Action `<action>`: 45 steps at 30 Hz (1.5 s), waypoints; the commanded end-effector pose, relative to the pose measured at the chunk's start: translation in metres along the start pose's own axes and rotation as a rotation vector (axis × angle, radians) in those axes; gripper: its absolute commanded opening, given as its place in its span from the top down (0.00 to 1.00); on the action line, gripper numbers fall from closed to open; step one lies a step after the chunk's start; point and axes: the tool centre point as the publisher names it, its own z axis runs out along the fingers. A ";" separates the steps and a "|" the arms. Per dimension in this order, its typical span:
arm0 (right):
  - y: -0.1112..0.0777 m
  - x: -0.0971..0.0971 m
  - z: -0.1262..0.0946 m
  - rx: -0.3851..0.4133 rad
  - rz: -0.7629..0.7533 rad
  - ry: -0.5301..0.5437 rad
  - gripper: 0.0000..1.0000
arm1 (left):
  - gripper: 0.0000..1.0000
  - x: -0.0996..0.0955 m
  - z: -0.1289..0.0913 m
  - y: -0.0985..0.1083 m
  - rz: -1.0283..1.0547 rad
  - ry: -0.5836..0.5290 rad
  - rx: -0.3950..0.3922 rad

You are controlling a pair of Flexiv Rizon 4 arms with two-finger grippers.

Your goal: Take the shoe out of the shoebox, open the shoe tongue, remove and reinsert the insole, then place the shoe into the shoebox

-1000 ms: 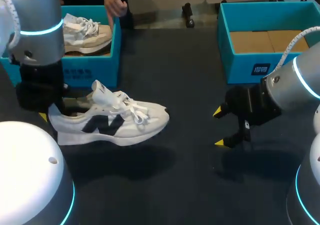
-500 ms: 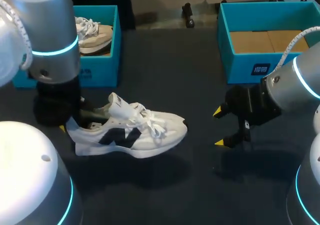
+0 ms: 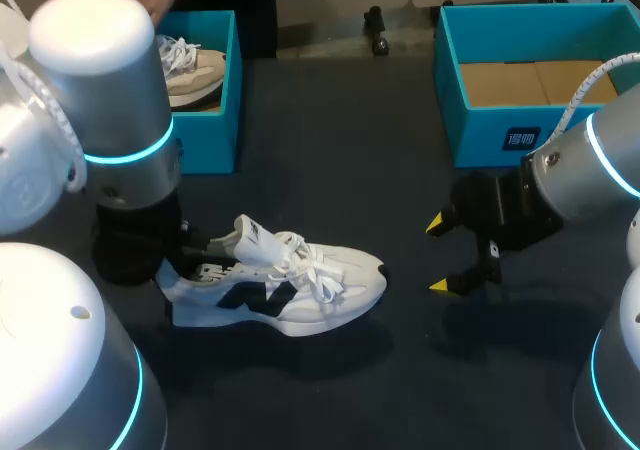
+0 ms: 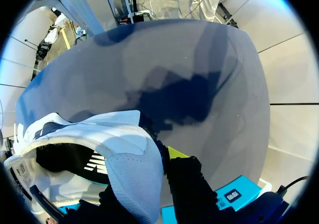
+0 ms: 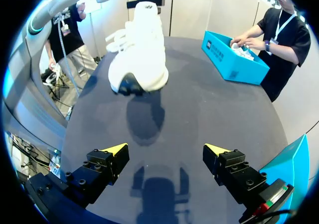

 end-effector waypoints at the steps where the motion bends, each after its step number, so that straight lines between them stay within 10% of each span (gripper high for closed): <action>1: -0.001 0.002 0.000 -0.001 -0.001 -0.003 0.00 | 1.00 -0.004 0.024 0.003 -0.009 0.001 -0.029; 18: -0.001 0.002 0.000 -0.001 -0.001 -0.003 0.00 | 1.00 -0.017 0.082 0.017 0.006 0.041 -0.034; 45: -0.001 0.002 0.000 -0.001 -0.001 -0.003 0.00 | 0.94 -0.039 0.110 0.048 -0.051 0.090 -0.047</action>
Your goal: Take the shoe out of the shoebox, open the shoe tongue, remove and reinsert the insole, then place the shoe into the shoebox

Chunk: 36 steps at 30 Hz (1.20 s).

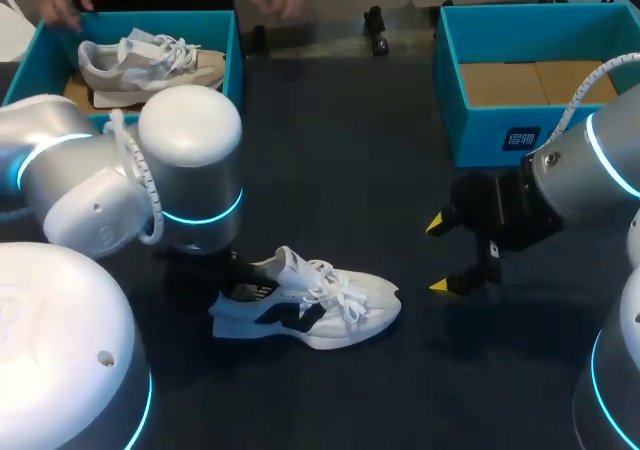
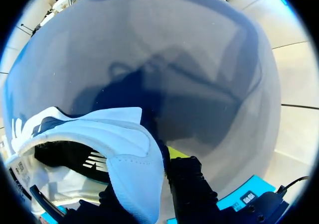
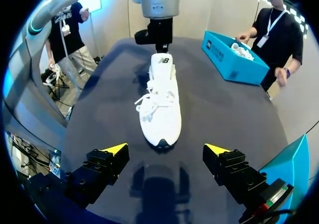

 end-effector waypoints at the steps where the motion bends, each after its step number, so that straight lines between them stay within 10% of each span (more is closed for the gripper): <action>1: -0.001 0.002 0.000 -0.001 -0.001 -0.003 0.00 | 0.67 -0.007 0.006 0.003 0.002 0.012 0.005; 6: -0.001 0.002 0.000 -0.001 -0.001 -0.003 0.00 | 0.00 -0.003 -0.001 0.001 0.003 0.003 0.009; 36: -0.001 0.002 0.000 -0.001 -0.001 -0.003 0.00 | 0.00 0.022 -0.090 0.019 -0.180 -0.232 0.096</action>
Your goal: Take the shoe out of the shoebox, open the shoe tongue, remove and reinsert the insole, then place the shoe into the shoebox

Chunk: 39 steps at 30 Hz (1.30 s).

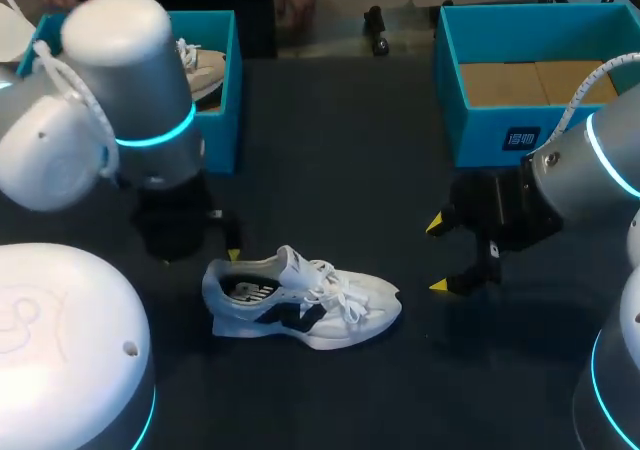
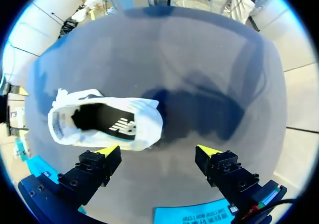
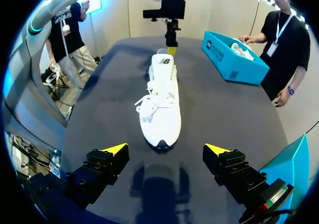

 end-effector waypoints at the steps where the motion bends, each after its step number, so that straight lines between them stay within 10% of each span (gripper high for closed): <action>1: -0.001 0.002 0.000 -0.001 -0.001 -0.003 0.00 | 0.00 0.006 -0.022 0.000 -0.010 -0.049 0.019; 39: -0.001 0.002 0.000 -0.001 -0.001 -0.003 0.00 | 0.00 0.087 -0.049 -0.006 -0.293 -0.353 0.353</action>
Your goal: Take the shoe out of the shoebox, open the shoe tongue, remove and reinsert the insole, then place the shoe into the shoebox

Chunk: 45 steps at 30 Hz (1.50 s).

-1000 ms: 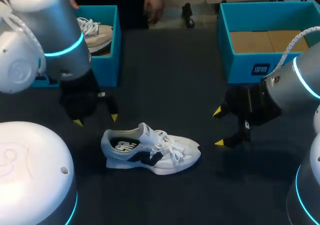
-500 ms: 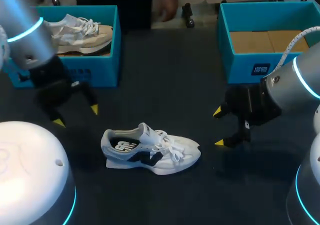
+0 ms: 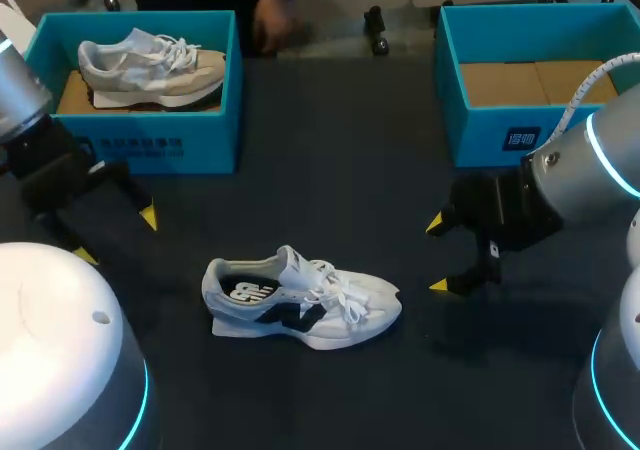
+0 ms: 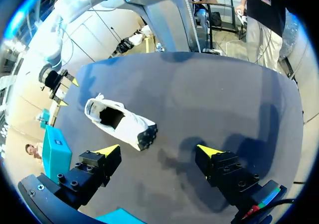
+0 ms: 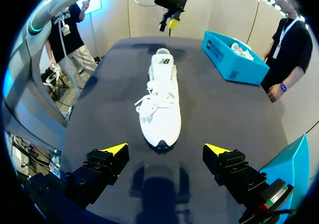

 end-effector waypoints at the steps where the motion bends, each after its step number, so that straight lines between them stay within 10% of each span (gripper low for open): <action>1: -0.001 0.002 0.000 -0.001 -0.001 -0.003 0.00 | 0.00 -0.002 0.000 0.002 0.000 0.008 0.003; 16: -0.001 0.002 0.000 -0.001 -0.001 -0.003 0.00 | 0.00 0.017 0.006 0.001 -0.343 0.010 0.141; 45: -0.001 0.002 0.000 -0.001 -0.001 -0.003 0.00 | 0.00 0.029 0.039 0.012 -0.975 -0.390 0.483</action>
